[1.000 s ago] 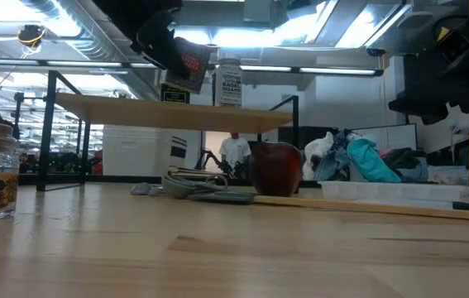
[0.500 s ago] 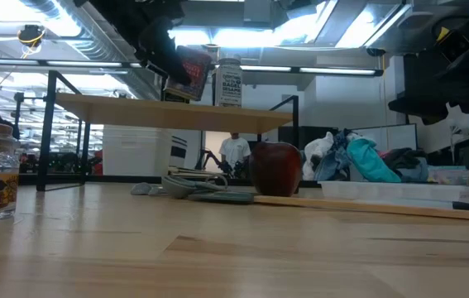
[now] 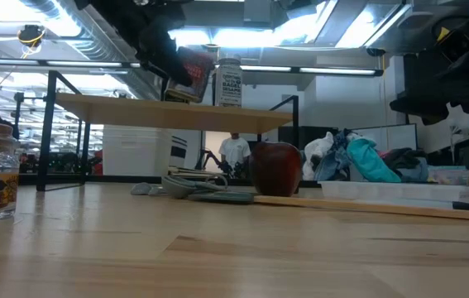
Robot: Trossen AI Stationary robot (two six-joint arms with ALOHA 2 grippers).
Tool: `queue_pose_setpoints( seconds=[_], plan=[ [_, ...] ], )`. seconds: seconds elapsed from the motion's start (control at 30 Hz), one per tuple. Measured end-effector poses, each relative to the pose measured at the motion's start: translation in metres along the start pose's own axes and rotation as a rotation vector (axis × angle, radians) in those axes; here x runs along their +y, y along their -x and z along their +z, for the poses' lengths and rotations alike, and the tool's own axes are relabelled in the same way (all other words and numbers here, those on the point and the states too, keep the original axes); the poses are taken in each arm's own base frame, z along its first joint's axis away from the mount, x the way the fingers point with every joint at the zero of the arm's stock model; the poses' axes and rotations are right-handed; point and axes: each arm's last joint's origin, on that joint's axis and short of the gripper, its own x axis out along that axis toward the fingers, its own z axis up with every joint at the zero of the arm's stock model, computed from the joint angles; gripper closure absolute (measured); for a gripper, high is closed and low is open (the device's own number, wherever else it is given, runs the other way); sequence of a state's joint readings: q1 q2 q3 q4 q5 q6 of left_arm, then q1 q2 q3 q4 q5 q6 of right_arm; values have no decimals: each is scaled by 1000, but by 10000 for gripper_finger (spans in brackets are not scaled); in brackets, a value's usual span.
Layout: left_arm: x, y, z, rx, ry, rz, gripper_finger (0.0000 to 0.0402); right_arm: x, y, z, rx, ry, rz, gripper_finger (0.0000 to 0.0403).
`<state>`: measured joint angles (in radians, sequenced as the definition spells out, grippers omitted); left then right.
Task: Shelf spices
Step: Put the red seasoning can on the shelf
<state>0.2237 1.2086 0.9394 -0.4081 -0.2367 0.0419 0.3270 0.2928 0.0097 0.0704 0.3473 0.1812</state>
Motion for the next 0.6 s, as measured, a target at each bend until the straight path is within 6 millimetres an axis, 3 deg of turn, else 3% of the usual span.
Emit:
queue_pose_setpoints(
  seconds=[0.13, 0.37, 0.6],
  plan=[
    [-2, -7, -3, 36, 0, 1, 242, 0, 0, 0, 0, 0, 0, 182],
    [-5, -20, -6, 82, -9, 2, 203, 0, 0, 0, -1, -1, 1, 182],
    [-3, -17, -7, 83, -12, 14, 207, 0, 0, 0, -1, -1, 0, 182]
  ],
)
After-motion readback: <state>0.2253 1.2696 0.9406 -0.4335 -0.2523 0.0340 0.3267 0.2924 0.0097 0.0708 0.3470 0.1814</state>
